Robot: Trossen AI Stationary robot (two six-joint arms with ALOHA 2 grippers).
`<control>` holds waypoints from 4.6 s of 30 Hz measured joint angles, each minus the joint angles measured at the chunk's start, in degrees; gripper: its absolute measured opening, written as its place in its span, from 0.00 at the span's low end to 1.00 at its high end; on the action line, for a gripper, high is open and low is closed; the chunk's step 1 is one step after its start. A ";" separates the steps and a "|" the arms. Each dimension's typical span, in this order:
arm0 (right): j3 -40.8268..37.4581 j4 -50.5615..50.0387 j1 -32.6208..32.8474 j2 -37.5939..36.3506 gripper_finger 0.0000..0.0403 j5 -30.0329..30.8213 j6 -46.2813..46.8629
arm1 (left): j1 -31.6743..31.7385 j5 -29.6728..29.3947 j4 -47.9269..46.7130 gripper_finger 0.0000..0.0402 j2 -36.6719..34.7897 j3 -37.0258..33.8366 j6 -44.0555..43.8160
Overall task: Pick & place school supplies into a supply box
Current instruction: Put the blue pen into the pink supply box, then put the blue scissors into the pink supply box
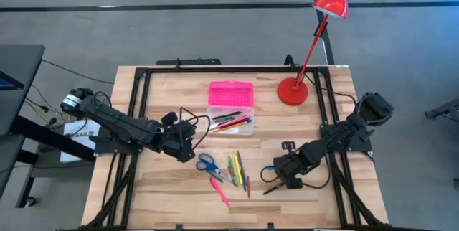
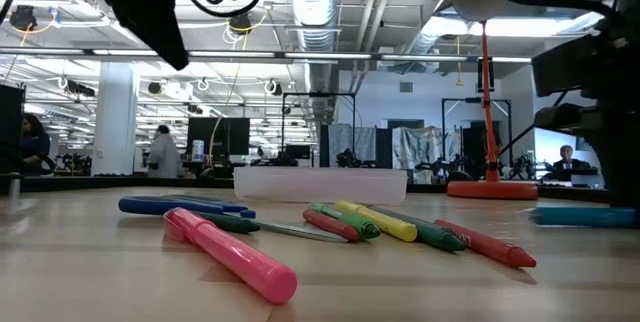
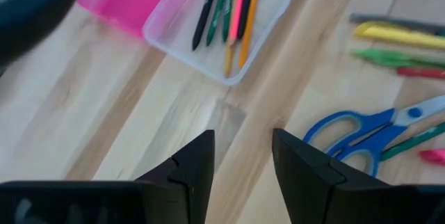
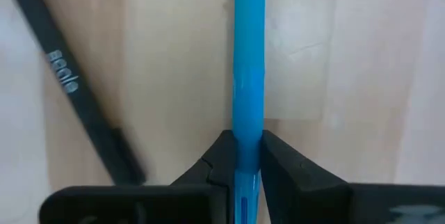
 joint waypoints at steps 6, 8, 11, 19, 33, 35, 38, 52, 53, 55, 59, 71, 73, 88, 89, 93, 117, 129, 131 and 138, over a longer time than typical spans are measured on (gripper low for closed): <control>-0.02 -0.18 -1.26 0.02 0.07 0.85 -0.14 | 0.00 -0.69 -1.34 0.35 0.00 0.00 -0.54; -0.04 -0.27 -1.37 -0.18 0.07 1.05 -0.14 | 0.00 -1.30 -1.61 0.35 0.00 0.00 -0.56; -0.11 -0.49 -1.55 -1.22 0.07 1.50 -0.12 | 0.00 -1.71 -2.14 0.35 0.00 0.00 -0.56; 1.73 -8.84 -4.28 -7.60 0.06 6.64 -1.06 | 0.01 -4.44 -4.55 0.35 0.02 0.00 -1.97; 13.33 -5.01 -23.33 -8.53 0.08 11.64 -27.40 | -0.19 -6.07 -4.90 0.35 0.02 0.00 -5.93; 15.66 -3.35 -25.83 -6.71 0.08 11.47 -31.75 | -0.74 -5.80 -5.07 0.35 0.02 0.00 -7.06; 18.97 -0.74 -28.84 -3.72 0.07 9.76 -37.89 | -2.13 -5.78 -5.15 0.35 0.02 0.00 -9.17; 30.56 2.34 -34.79 12.53 0.08 2.12 -49.69 | -11.10 -9.35 -7.34 0.35 0.04 -3.11 -28.02; 31.33 2.41 -34.96 13.43 0.09 2.12 -49.69 | -11.62 -9.18 -7.10 0.35 0.02 -3.83 -29.72; 32.45 2.75 -35.38 14.71 0.09 2.10 -49.69 | -12.85 -8.74 -7.23 0.35 0.09 -5.06 -33.12; 33.34 2.09 -36.25 15.29 0.09 2.12 -49.77 | -15.35 -9.06 -7.39 0.35 0.04 -5.98 -37.83; 33.35 2.05 -37.71 15.28 0.15 2.17 -49.21 | -16.87 -11.81 -7.68 0.35 0.04 -6.21 -39.77; 33.35 2.60 -37.68 15.28 0.15 2.11 -49.21 | -16.87 -11.81 -7.68 0.35 0.04 -6.21 -39.77; 33.35 6.46 -37.71 15.21 0.16 -0.71 -47.47 | -16.87 -11.79 -7.46 0.35 0.04 -6.21 -40.17; 33.35 6.61 -37.72 15.21 0.16 -0.74 -47.29 | -16.87 -11.79 -7.46 0.35 0.04 -6.21 -40.17; 33.35 6.69 -37.83 15.20 0.16 -0.82 -45.90 | -16.87 -11.79 -7.45 0.35 0.04 -6.21 -40.18; 33.33 0.65 -33.40 1.57 0.33 -2.36 -39.70 | -16.87 -10.90 0.94 0.35 0.01 -6.21 -26.83; 33.33 -3.92 -25.55 -15.64 0.30 -2.24 -27.05 | -11.14 -2.41 11.88 0.35 0.02 -6.21 -0.73; 33.33 -4.22 -24.05 -17.56 0.30 -1.53 -25.74 | -9.22 -0.52 12.81 0.35 0.02 -6.21 3.54; 33.33 -11.92 -17.85 -20.20 0.30 6.49 -20.56 | -2.14 5.05 17.35 0.35 0.02 -6.21 16.32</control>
